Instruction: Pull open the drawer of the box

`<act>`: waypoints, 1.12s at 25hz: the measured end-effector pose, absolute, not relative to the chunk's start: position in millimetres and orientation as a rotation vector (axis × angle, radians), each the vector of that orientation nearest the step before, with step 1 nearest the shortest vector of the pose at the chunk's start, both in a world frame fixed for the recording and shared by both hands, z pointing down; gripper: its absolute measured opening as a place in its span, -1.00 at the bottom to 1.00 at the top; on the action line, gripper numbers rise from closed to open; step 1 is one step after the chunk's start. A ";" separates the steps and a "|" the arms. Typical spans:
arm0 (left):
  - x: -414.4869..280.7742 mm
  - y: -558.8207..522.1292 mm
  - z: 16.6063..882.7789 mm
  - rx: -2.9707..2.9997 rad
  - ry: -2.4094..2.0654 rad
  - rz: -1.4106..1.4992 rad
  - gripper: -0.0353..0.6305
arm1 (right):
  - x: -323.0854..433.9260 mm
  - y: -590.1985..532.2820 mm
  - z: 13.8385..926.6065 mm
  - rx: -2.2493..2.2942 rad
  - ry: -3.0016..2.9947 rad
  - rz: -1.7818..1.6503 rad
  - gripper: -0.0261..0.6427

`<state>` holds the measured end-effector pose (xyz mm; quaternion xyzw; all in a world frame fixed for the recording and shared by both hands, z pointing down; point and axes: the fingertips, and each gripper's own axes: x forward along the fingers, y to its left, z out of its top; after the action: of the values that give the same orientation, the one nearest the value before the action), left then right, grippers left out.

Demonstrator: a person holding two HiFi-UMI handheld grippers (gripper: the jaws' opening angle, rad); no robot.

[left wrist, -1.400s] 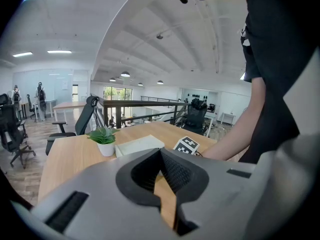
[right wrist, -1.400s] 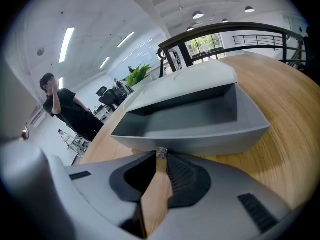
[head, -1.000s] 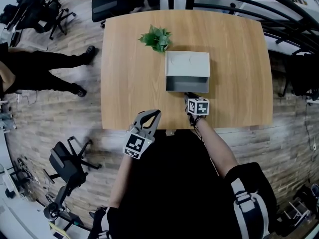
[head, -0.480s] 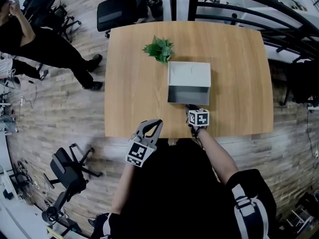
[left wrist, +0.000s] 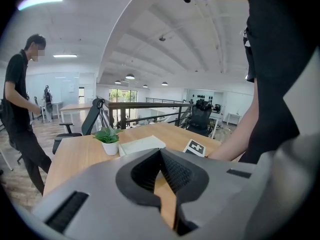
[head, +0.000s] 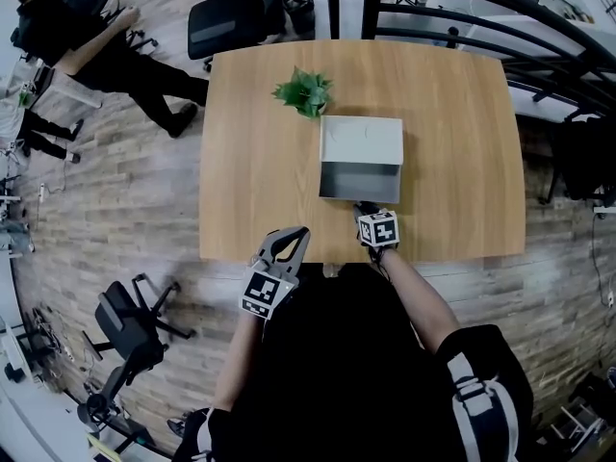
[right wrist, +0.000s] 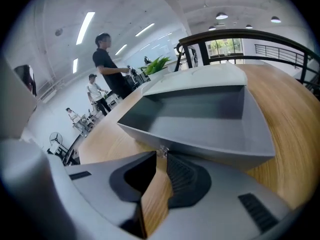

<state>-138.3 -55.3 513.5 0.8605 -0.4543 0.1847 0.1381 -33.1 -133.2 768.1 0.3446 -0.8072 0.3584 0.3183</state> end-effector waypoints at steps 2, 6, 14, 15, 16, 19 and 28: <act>-135.2 -52.8 513.5 2.481 -1.321 0.532 -0.82 | -30.5 -127.0 769.2 0.886 -2.117 0.926 -0.69; -129.9 -52.0 511.1 2.476 -1.339 0.529 -0.82 | -26.4 -124.7 764.1 0.896 -2.139 0.953 -0.69; -120.0 -48.3 516.8 2.462 -1.359 0.528 -0.82 | -35.4 -119.2 758.2 0.815 -2.211 0.972 -0.50; -117.4 -47.2 517.0 2.461 -1.361 0.527 -0.82 | -34.7 -118.4 757.4 0.814 -2.216 0.974 -0.50; -114.9 -46.3 517.1 2.460 -1.363 0.526 -0.82 | -33.5 -118.2 756.7 0.815 -2.219 0.978 -0.50; -109.4 -45.6 517.0 2.459 -1.374 0.525 -0.82 | -28.4 -117.9 756.5 0.821 -2.216 0.981 -0.49; -99.7 -36.0 518.7 2.443 -1.401 0.498 -0.82 | -17.8 -102.6 744.1 0.800 -2.264 0.957 -0.63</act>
<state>-99.7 -36.0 518.7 0.8458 -0.4850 0.1724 0.1401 -17.8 -102.6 744.1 0.2977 -0.8422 0.3559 0.2746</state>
